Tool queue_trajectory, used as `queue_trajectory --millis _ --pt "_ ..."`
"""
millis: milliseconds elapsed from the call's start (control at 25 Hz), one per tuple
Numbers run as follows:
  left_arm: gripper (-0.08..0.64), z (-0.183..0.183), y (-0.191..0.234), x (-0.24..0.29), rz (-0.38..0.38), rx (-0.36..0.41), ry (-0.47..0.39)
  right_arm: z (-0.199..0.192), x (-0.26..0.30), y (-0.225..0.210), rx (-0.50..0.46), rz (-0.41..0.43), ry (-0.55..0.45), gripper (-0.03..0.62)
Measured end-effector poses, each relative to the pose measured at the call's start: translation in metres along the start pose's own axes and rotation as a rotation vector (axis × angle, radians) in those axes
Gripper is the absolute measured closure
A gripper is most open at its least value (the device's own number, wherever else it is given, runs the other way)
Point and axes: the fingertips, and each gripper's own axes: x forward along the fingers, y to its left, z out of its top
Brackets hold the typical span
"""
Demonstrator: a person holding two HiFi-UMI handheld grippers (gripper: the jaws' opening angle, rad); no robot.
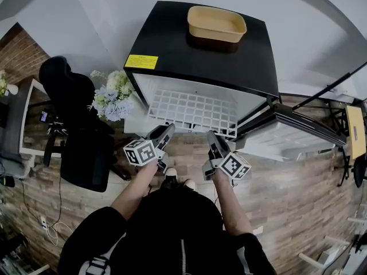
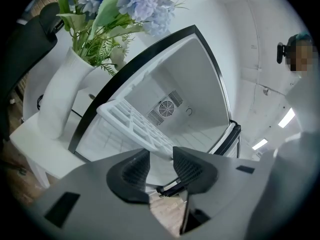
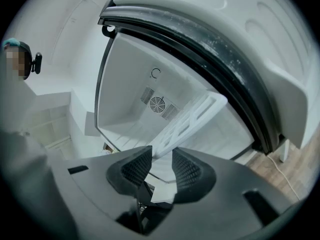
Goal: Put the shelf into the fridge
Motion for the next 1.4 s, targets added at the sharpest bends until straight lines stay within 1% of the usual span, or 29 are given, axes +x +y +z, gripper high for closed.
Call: queue_trajectory --millis 320,520,1200,1400 --pt "0.410 -0.001 0.003 0.000 0.000 -0.004 0.001 -0.007 0.001 -0.001 -0.008 0.002 0.017 0.478" --pt "0.410 0.000 0.002 0.000 -0.014 -0.009 -0.006 -0.006 0.001 -0.001 -0.006 0.008 -0.001 0.477" --pt "0.412 0.008 0.008 0.020 -0.007 -0.017 -0.009 0.005 0.017 -0.009 0.008 -0.039 -0.016 0.474" --pt "0.411 0.012 0.012 0.028 -0.001 -0.018 -0.007 0.016 0.025 -0.009 -0.014 -0.061 -0.035 0.474"
